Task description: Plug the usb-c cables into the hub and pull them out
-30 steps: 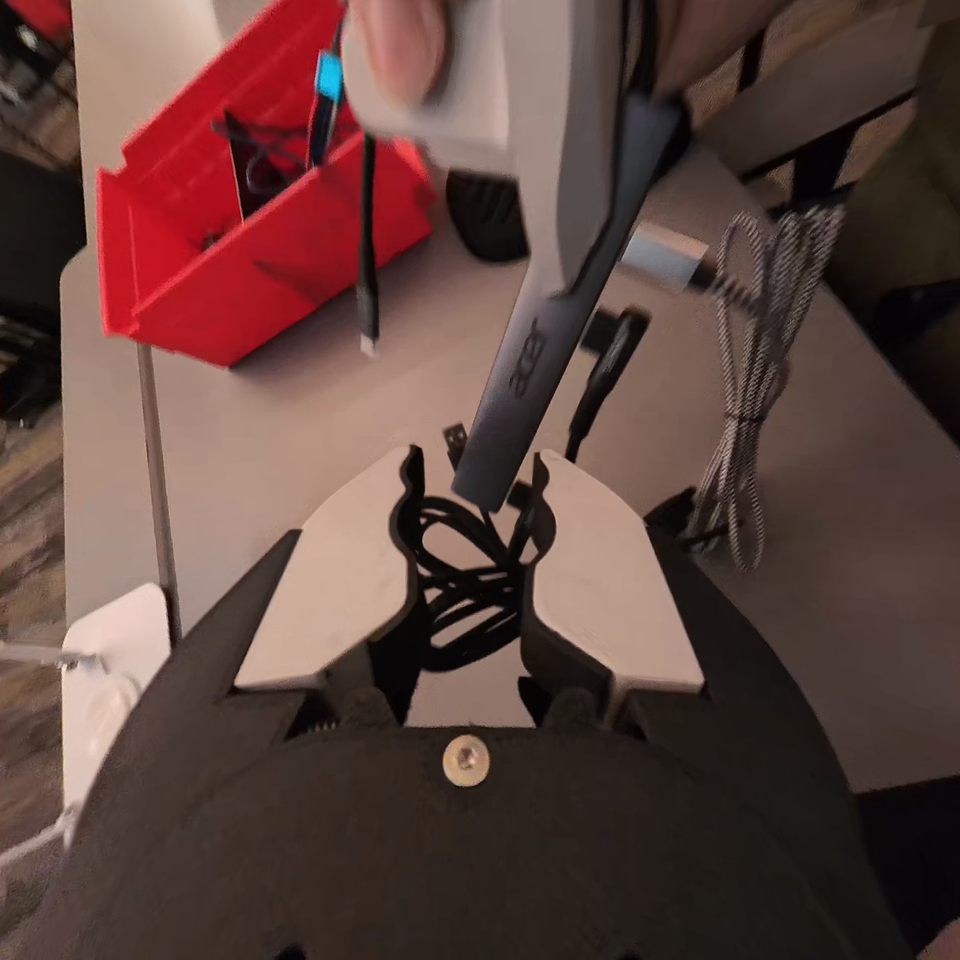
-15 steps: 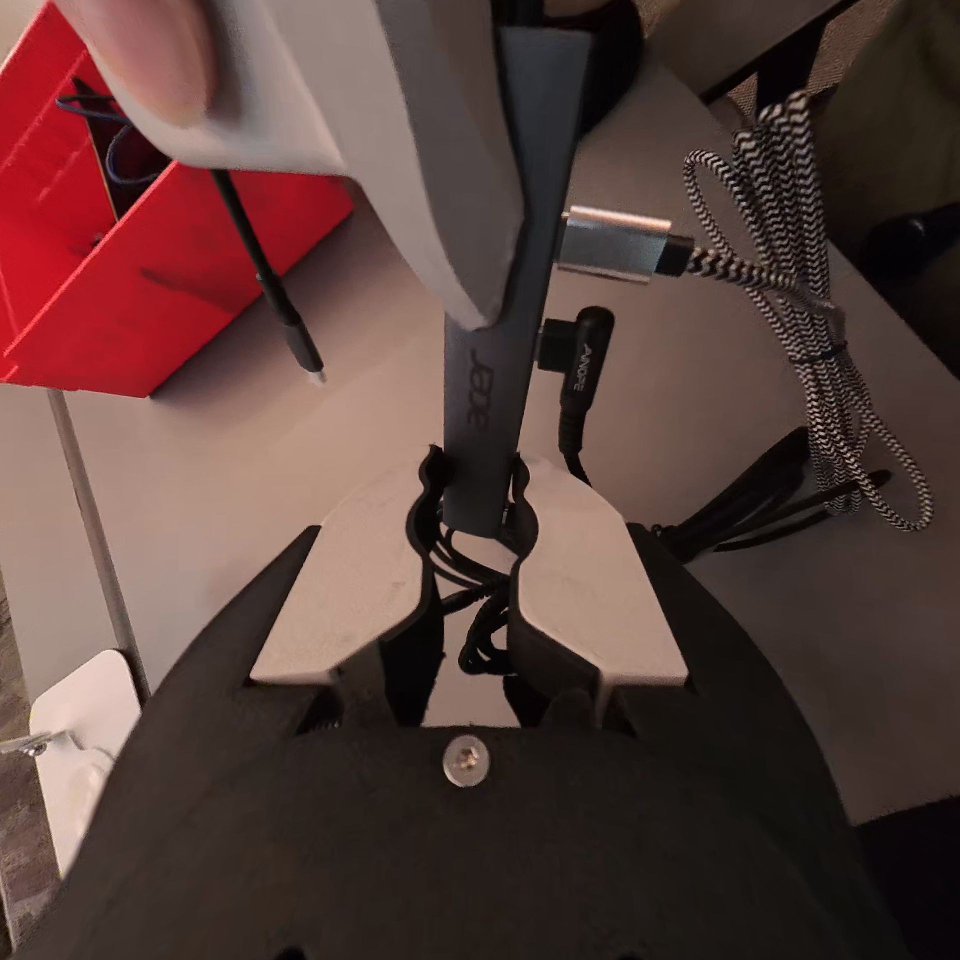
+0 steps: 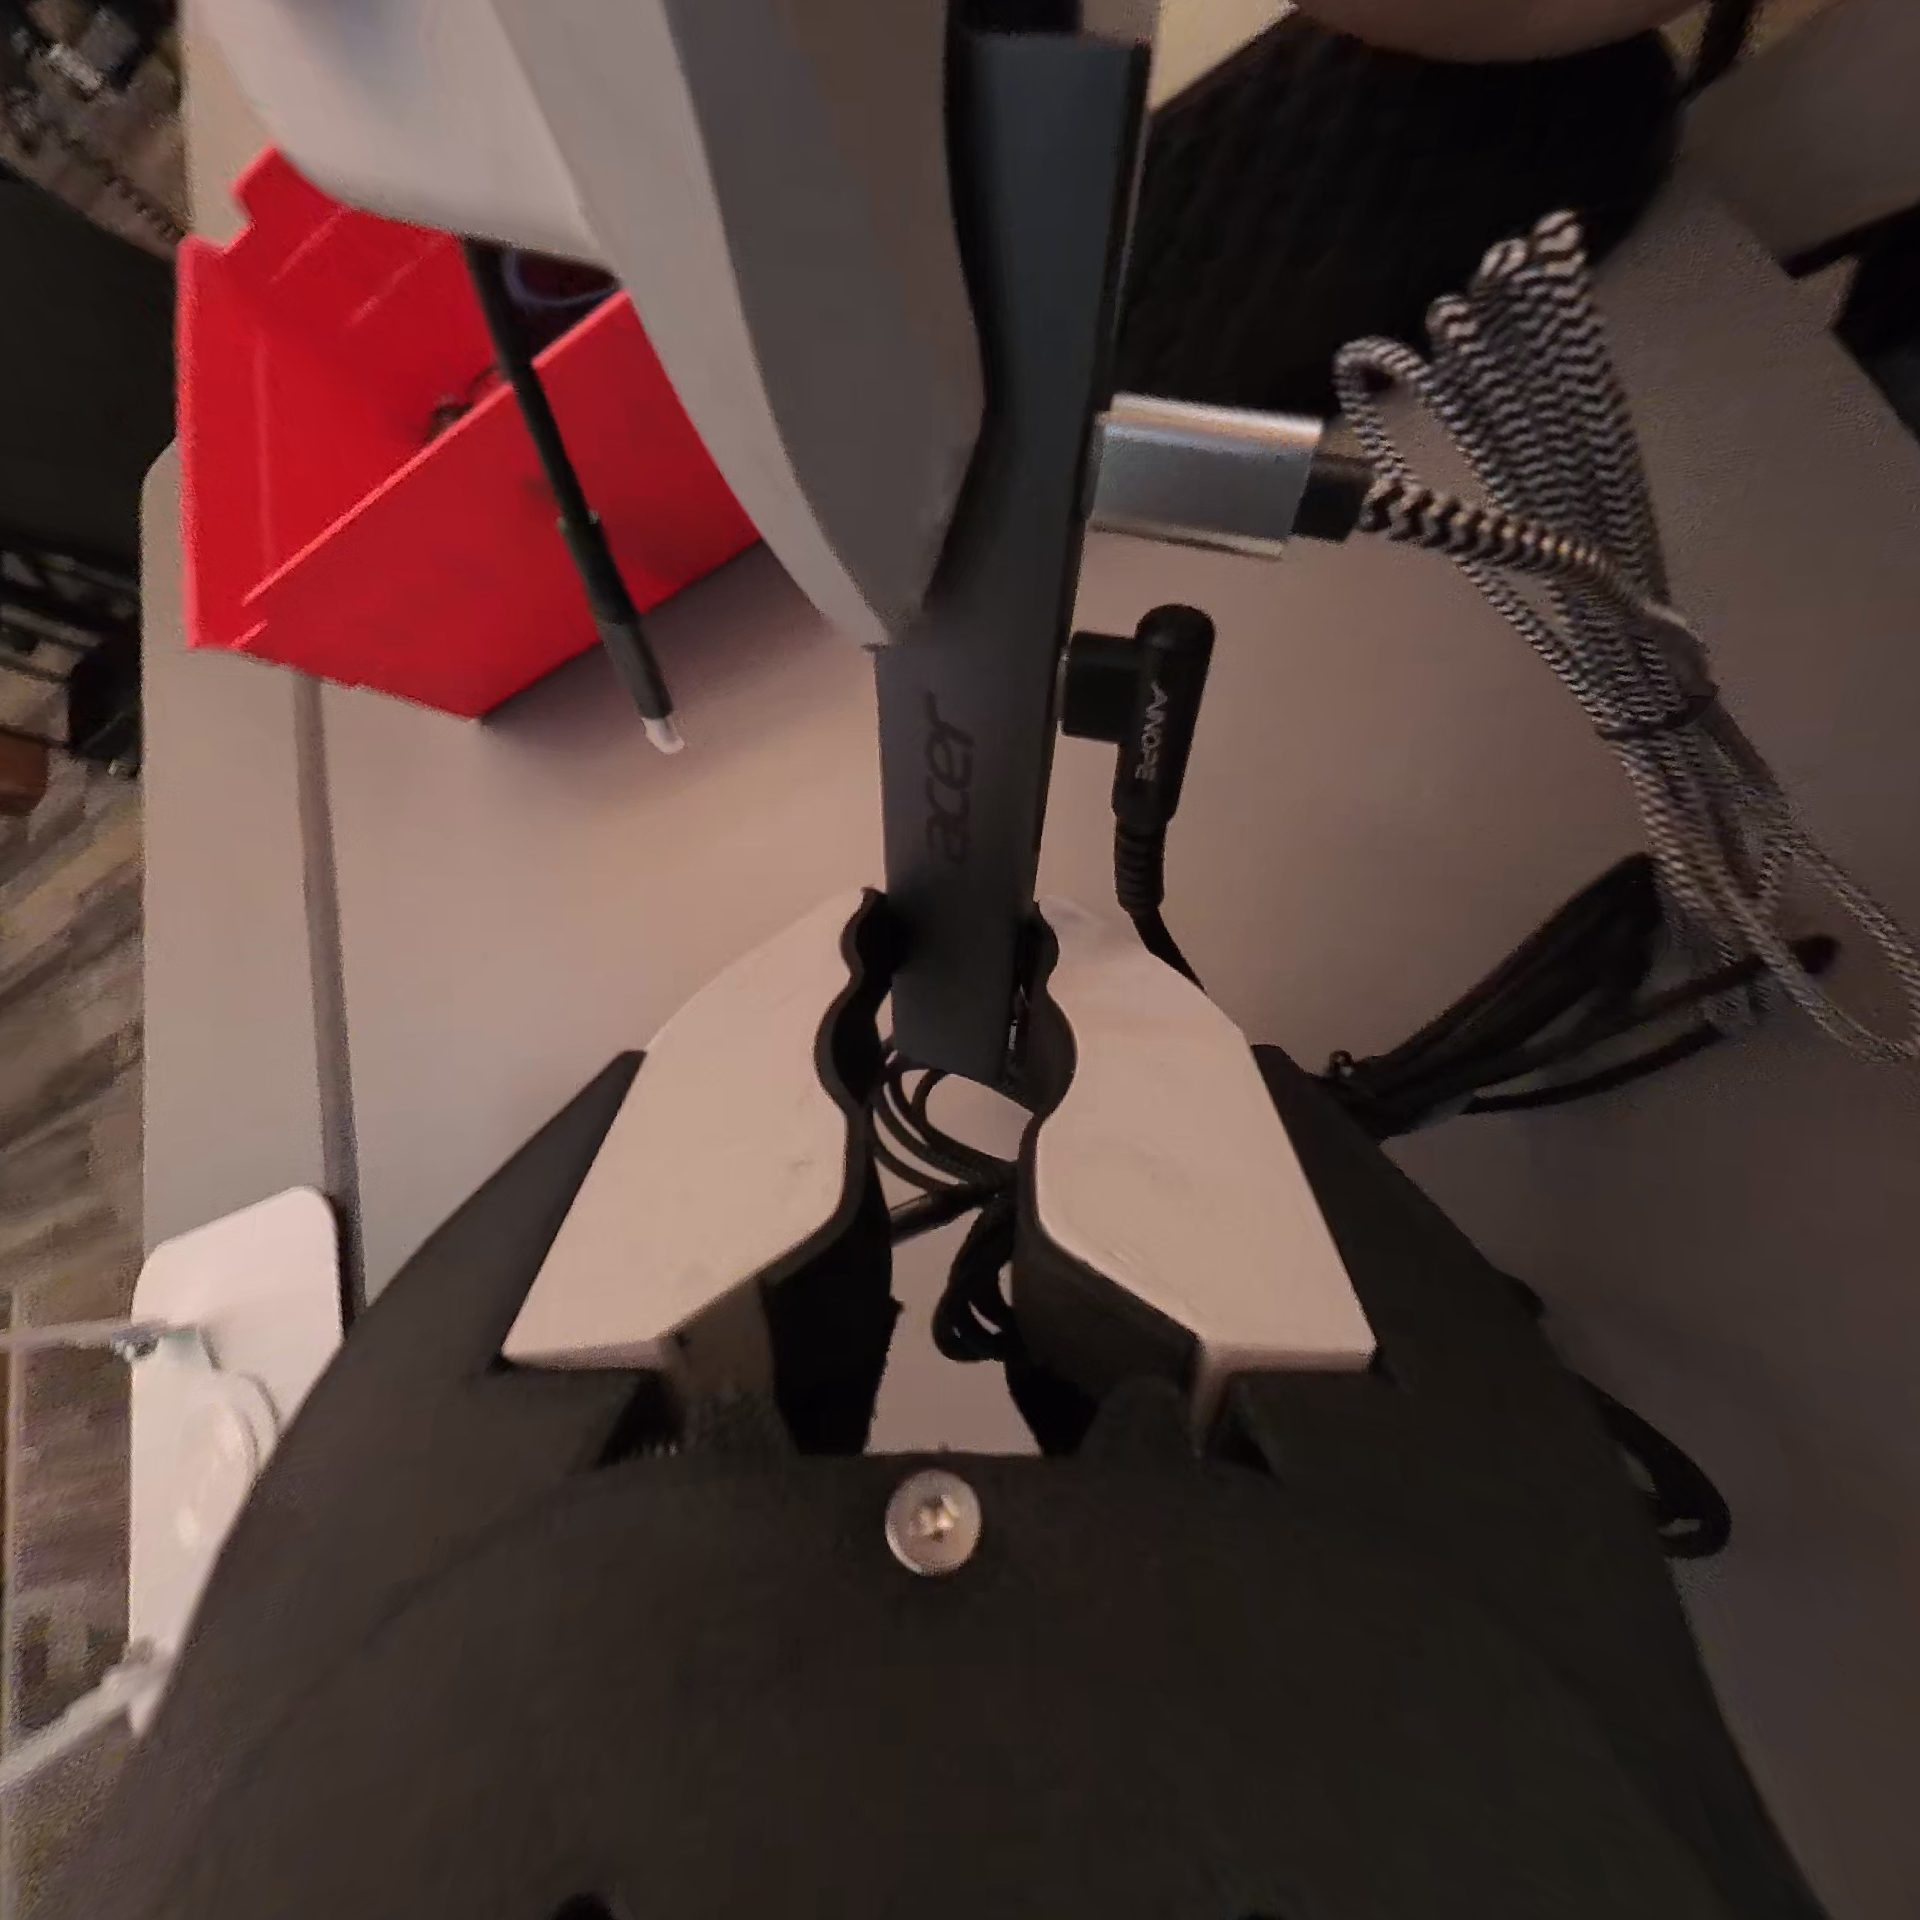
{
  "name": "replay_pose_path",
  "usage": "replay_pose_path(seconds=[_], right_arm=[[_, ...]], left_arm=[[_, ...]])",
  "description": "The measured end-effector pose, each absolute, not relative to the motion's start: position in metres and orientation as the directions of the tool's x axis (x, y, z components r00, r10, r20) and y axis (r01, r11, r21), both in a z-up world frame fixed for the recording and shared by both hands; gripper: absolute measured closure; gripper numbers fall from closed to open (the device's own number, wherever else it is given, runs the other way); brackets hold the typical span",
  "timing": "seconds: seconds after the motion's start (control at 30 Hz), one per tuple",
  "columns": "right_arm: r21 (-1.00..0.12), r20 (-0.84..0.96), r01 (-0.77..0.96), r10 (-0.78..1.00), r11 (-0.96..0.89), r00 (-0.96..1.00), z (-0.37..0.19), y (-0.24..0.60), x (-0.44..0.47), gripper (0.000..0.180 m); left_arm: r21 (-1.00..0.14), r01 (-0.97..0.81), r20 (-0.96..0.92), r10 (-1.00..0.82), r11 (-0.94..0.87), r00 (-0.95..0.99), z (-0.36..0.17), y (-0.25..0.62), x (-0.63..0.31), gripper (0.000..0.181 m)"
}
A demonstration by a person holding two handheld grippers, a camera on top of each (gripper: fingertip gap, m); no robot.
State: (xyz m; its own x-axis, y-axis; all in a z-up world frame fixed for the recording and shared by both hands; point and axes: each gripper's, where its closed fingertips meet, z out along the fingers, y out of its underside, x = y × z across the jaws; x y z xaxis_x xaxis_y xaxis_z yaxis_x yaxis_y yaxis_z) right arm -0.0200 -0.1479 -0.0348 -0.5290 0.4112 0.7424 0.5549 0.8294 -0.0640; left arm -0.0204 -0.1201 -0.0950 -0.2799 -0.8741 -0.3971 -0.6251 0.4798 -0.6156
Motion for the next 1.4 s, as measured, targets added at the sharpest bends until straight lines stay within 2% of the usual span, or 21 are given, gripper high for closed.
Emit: replay_pose_path(seconds=[0.03,0.1,0.2,0.23,0.3,0.37,0.47,0.57,0.63,0.7,0.77,0.9,0.97,1.07,1.17,1.4], right_arm=[[-0.088,0.767,0.566,0.418,0.820,-0.487,-0.030,-0.140,-0.020,0.163],[-0.076,0.848,0.620,0.377,0.781,-0.372,-0.016,-0.113,-0.018,0.156],[0.044,0.978,0.766,0.130,0.641,-0.165,0.021,-0.056,0.006,0.156],[-0.013,0.990,0.797,0.117,0.604,-0.072,0.030,-0.043,0.014,0.157],[-0.298,0.950,0.799,0.248,0.522,0.191,0.041,-0.024,0.027,0.153],[-0.570,0.820,0.701,0.350,0.429,0.452,0.054,-0.008,0.038,0.146],[-0.832,0.552,0.421,0.467,0.361,0.691,0.077,-0.004,0.041,0.141],[-0.976,0.177,0.043,0.655,0.216,0.735,0.093,-0.019,0.022,0.136],[-0.982,-0.060,-0.173,0.762,0.070,0.645,0.098,-0.035,0.001,0.132],[-0.963,-0.178,-0.269,0.779,-0.013,0.601,0.094,-0.041,-0.016,0.135],[-0.965,-0.154,-0.261,0.757,0.023,0.635,0.084,-0.039,-0.029,0.143],[-0.982,0.001,-0.129,0.692,0.135,0.722,0.066,-0.031,-0.043,0.157],[-0.986,0.035,-0.082,0.657,0.147,0.753,0.059,-0.024,-0.043,0.156],[-0.990,0.010,-0.084,0.639,0.116,0.769,0.051,-0.013,-0.038,0.159],[-0.986,-0.019,-0.126,0.668,0.113,0.744,0.050,-0.011,-0.036,0.171],[-0.983,0.006,-0.104,0.594,0.151,0.805,0.051,0.001,-0.023,0.173]], left_arm=[[-0.628,-0.634,-0.396,-0.886,0.452,-0.240,-0.091,-0.113,-0.022,0.157],[-0.645,-0.650,-0.401,-0.902,0.402,-0.159,-0.084,-0.097,-0.026,0.157],[-0.686,-0.650,-0.415,-0.910,0.328,-0.021,-0.074,-0.072,-0.031,0.157],[-0.702,-0.647,-0.416,-0.909,0.298,0.032,-0.071,-0.063,-0.033,0.157],[-0.742,-0.627,-0.417,-0.896,0.238,0.154,-0.062,-0.045,-0.035,0.157],[-0.793,-0.582,-0.400,-0.874,0.180,0.275,-0.052,-0.029,-0.038,0.157],[-0.872,-0.477,-0.346,-0.826,0.109,0.445,-0.034,-0.009,-0.046,0.157],[-0.921,-0.384,-0.292,-0.766,0.064,0.572,-0.020,0.006,-0.056,0.157],[-0.933,-0.355,-0.284,-0.713,0.052,0.641,-0.014,0.015,-0.062,0.157],[-0.943,-0.328,-0.278,-0.659,0.051,0.699,-0.010,0.023,-0.065,0.157],[-0.956,-0.291,-0.238,-0.635,0.021,0.735,-0.009,0.028,-0.064,0.157],[-0.963,-0.270,-0.216,-0.620,0.007,0.754,-0.014,0.033,-0.056,0.157],[-0.962,-0.272,-0.218,-0.621,0.008,0.753,-0.017,0.033,-0.051,0.157],[-0.961,-0.276,-0.222,-0.627,0.012,0.747,-0.019,0.031,-0.045,0.157],[-0.958,-0.286,-0.220,-0.635,-0.001,0.741,-0.021,0.032,-0.041,0.157],[-0.964,-0.253,-0.140,-0.656,-0.081,0.742,-0.022,0.040,-0.028,0.156]])
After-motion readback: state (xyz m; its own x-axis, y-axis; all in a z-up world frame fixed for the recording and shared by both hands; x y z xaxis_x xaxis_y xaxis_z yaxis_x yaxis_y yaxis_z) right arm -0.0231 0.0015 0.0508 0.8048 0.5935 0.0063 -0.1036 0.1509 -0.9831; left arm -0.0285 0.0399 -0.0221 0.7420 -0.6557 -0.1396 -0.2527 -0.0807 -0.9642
